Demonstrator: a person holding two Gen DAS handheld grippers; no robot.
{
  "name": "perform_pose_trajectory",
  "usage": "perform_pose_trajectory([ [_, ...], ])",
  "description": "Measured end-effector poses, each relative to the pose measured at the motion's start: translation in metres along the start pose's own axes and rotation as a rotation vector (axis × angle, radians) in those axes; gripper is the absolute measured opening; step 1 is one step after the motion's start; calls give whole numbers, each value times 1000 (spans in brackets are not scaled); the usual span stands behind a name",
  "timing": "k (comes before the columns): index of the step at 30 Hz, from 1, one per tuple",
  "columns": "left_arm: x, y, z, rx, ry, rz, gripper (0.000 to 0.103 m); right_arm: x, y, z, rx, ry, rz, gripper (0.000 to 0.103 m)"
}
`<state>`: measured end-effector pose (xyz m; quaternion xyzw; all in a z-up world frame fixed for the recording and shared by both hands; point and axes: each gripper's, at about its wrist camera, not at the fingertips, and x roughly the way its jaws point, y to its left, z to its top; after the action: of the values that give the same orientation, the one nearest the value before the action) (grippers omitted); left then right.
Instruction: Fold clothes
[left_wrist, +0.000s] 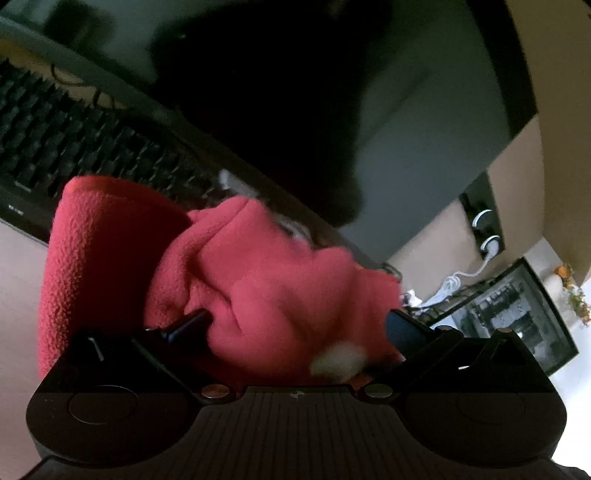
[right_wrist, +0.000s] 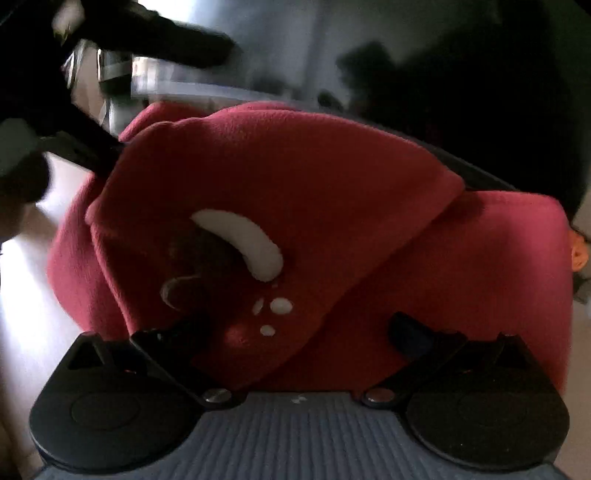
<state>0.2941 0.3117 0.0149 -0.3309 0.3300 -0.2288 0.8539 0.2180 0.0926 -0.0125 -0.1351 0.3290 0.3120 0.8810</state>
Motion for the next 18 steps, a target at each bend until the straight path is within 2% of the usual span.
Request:
perform_pose_trajectory([
  [1,-3,-5,2,13,-9,-16,103,6,3,-1,-14,18,-8,103],
  [8,-14,-6,11,79,-80,128,103,-1,7,-6,23,-2,-20,103],
  [10,2,12,10,13,-57,160,103,-4,9,-8,41,-2,-22,103],
  [11,10,21,10,-20,-46,176,103,-5,9,-7,42,2,-12,103],
  [13,22,23,14,-25,-43,183,103,-12,-2,-1,70,3,42,103],
  [15,29,21,20,-8,-32,198,103,-30,-24,5,159,-47,95,103],
  [16,31,17,24,11,-22,210,103,-45,-38,7,209,-107,68,103],
  [18,16,11,29,61,-28,214,103,-69,-62,6,253,-212,-97,103],
])
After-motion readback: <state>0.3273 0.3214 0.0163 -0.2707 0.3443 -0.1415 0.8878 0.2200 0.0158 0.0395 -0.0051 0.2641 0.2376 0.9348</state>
